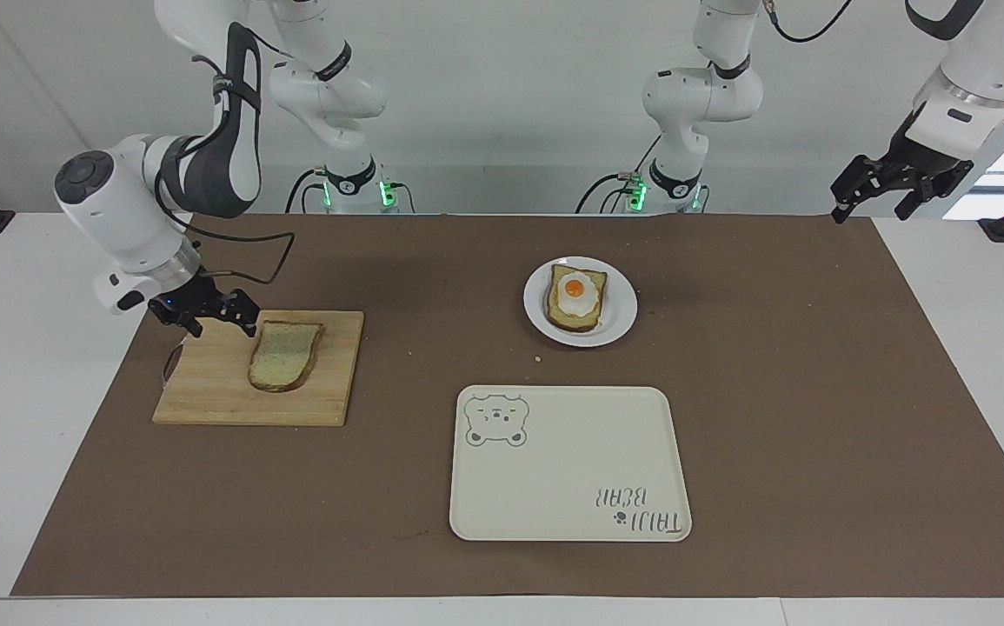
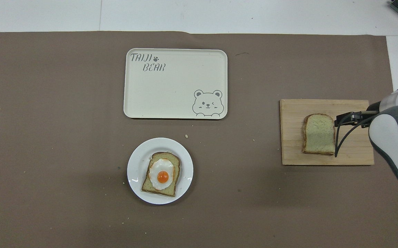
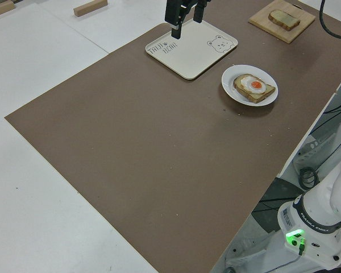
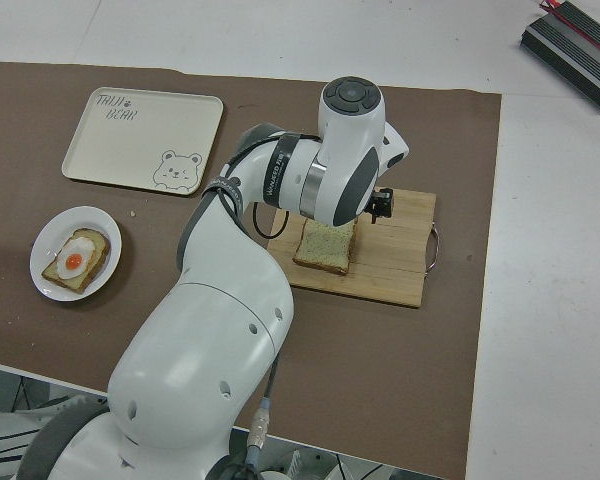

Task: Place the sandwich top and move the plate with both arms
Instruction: 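Reach the right gripper to the bread slice on the cutting board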

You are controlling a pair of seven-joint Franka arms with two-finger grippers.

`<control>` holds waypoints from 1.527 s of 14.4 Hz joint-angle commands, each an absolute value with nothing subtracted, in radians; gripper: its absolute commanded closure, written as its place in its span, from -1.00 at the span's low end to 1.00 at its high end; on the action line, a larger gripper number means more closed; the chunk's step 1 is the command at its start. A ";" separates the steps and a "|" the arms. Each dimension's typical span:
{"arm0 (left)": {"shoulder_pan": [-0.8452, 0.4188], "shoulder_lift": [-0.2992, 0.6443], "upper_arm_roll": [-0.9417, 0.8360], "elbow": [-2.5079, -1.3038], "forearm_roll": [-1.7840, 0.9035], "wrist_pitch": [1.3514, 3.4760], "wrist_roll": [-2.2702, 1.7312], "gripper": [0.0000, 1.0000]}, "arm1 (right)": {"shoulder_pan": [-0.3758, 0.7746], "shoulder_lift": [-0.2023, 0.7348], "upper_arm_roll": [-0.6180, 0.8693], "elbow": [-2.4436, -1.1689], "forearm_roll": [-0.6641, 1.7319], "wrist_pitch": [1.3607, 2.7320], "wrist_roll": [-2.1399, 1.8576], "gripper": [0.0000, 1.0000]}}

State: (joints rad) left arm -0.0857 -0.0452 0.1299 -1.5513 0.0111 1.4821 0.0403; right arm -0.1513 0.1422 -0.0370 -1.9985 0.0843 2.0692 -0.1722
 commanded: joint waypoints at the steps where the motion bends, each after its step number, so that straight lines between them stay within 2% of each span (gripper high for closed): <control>1: -0.083 -0.066 0.130 -1.568 0.003 1.473 0.052 -1.00 | -0.178 0.138 -0.029 -2.081 0.121 2.153 -0.209 -1.00; 7: -0.083 -0.066 0.130 -1.568 0.003 1.473 0.054 -1.00 | -0.178 0.202 -0.028 -2.112 0.140 2.235 -0.253 -1.00; 15: -0.083 -0.066 0.130 -1.568 0.003 1.473 0.052 -1.00 | -0.198 0.202 -0.029 -2.138 0.255 2.238 -0.359 -1.00; 16: -0.081 -0.066 0.130 -1.568 0.003 1.473 0.054 -1.00 | -0.204 0.202 -0.029 -2.138 0.255 2.238 -0.364 -0.90; 18: -0.081 -0.066 0.130 -1.568 0.003 1.473 0.052 -1.00 | -0.204 0.202 -0.029 -2.138 0.255 2.235 -0.377 -0.45; 19: -0.081 -0.066 0.130 -1.568 0.003 1.473 0.052 -1.00 | -0.204 0.202 -0.029 -2.138 0.255 2.235 -0.374 -0.16; 22: -0.081 -0.066 0.130 -1.568 0.003 1.473 0.054 -1.00 | -0.204 0.202 -0.029 -2.137 0.255 2.232 -0.354 1.00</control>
State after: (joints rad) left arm -0.0857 -0.0452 0.1299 -1.5513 0.0111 1.4821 0.0403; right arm -0.1888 0.2073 -0.0319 -2.1218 0.2367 2.2178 -0.3373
